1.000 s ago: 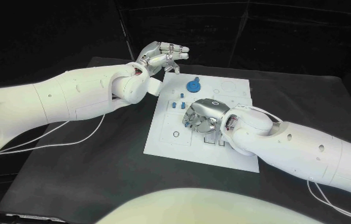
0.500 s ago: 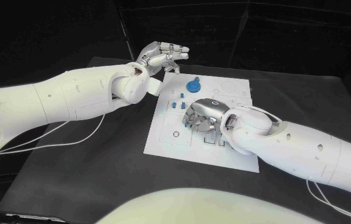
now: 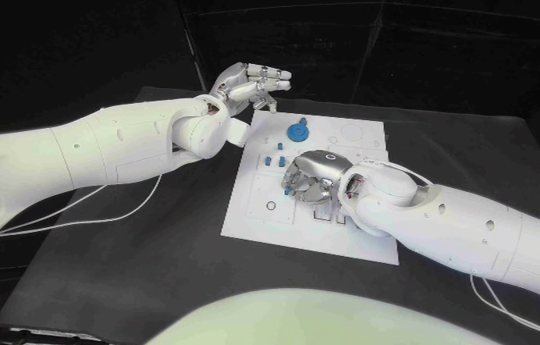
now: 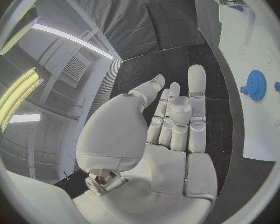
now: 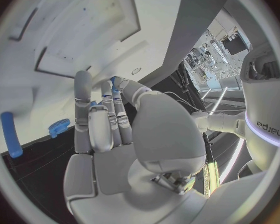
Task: Assemble the parts on the task board
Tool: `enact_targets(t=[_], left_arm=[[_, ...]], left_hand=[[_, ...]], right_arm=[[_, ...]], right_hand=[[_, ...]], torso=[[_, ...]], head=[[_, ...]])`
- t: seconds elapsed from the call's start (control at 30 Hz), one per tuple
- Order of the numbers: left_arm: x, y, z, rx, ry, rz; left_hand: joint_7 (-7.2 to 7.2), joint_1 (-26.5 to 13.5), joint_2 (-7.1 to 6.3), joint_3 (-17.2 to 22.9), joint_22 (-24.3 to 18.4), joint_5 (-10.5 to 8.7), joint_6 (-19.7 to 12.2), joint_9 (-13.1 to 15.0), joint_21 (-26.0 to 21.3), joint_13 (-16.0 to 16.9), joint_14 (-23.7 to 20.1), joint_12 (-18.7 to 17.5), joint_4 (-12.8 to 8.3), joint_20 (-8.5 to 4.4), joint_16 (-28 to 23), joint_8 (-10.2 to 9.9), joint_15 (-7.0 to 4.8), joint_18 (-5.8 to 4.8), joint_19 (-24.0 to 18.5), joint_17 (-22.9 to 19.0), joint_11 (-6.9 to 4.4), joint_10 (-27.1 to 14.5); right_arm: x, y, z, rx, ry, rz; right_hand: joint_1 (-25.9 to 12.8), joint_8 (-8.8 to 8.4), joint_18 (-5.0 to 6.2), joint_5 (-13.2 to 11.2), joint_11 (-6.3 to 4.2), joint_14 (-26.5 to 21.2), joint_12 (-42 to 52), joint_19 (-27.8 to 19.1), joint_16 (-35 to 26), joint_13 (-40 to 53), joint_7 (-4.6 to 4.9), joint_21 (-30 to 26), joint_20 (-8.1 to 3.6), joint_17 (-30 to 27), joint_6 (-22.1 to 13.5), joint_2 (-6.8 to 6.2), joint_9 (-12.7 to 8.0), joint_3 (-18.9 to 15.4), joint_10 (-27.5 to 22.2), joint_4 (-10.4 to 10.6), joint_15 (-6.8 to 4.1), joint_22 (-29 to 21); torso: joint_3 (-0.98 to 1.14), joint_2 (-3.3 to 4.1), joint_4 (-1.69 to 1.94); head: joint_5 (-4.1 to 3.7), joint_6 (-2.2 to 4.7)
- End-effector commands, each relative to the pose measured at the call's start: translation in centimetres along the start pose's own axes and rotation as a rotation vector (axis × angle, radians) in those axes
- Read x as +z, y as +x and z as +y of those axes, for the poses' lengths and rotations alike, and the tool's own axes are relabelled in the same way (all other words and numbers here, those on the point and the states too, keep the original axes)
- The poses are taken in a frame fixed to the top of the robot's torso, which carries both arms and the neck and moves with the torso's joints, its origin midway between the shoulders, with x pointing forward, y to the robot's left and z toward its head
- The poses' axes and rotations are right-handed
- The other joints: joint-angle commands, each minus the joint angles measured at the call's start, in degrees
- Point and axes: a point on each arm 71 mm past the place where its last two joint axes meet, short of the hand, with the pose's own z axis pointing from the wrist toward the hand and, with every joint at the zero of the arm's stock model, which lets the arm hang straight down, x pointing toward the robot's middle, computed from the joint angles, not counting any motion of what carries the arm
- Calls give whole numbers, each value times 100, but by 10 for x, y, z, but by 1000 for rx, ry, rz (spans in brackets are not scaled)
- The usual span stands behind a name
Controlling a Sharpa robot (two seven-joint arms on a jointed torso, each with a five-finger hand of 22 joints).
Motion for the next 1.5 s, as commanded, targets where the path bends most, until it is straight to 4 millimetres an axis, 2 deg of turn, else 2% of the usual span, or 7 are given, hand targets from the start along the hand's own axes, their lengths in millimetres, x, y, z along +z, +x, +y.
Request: enact_targets(t=[0.03, 0.6, 0.7, 0.83, 1.5], left_arm=[[1, 2, -1, -8, 2, 17], [2, 2, 0, -8, -2, 17], [2, 1, 0, -8, -3, 16], [2, 2, 0, -8, -3, 18], [2, 1, 0, -8, -6, 18]], left_hand=[[-16, 30, 15, -26, 5, -21, -38, 4, 14, 9, 42, 20, -8, 23, 21, 24, 0, 78, 19, -5, 16, -43], [-15, 34, 29, -21, 6, -19, -45, 4, 14, 8, 38, 27, -7, 24, 23, 29, 1, 79, 17, -8, 18, -56], [-15, 34, 29, -21, 6, -19, -45, 4, 14, 8, 38, 27, -7, 24, 23, 29, 1, 79, 17, -8, 18, -56], [-14, 41, 40, -16, 6, -19, -50, 5, 14, 8, 35, 32, -7, 25, 23, 32, 2, 79, 15, -11, 19, -63], [-13, 45, 49, -12, 7, -19, -53, 5, 14, 8, 34, 37, -7, 26, 25, 36, 2, 79, 14, -12, 19, -69]], right_arm=[[0, 3, -3, -14, 16, 22], [-2, 1, -1, 5, 2, 5], [-3, 1, 0, 13, -2, 0], [-3, 1, 1, 20, -5, -4], [-3, 0, 4, 34, -11, -19]], right_hand=[[-57, -28, 24, 25, 11, 203, -31, 4, 4, -7, 12, -19, 40, -1, -21, -8, 10, -49, -42, -5, 33, -10], [-80, -76, 29, 38, 27, 208, -14, 11, 28, 5, 42, -24, 59, 28, -98, -40, 0, -134, -77, 0, 49, -18], [-99, -159, 29, 18, 48, 209, 2, 19, 41, 10, 68, -26, 75, 41, -239, -70, -13, -196, -100, 4, 68, -24], [-103, -226, 32, -10, 48, 207, -6, 22, 46, 4, 45, -32, 83, 43, -368, -88, -12, -254, -180, 3, 70, -30], [-59, -221, 33, 14, 47, 208, 25, 29, 56, 13, 54, -32, 85, 51, -379, -35, 2, -262, -189, -7, 71, -35]], torso=[[5, -3, -1], [1, -1, -3], [-1, 0, -7], [3, 2, -11], [-1, 1, -2]], head=[[4, 7], [-3, 13], [-10, 23], [-22, 31], [-43, 14]])
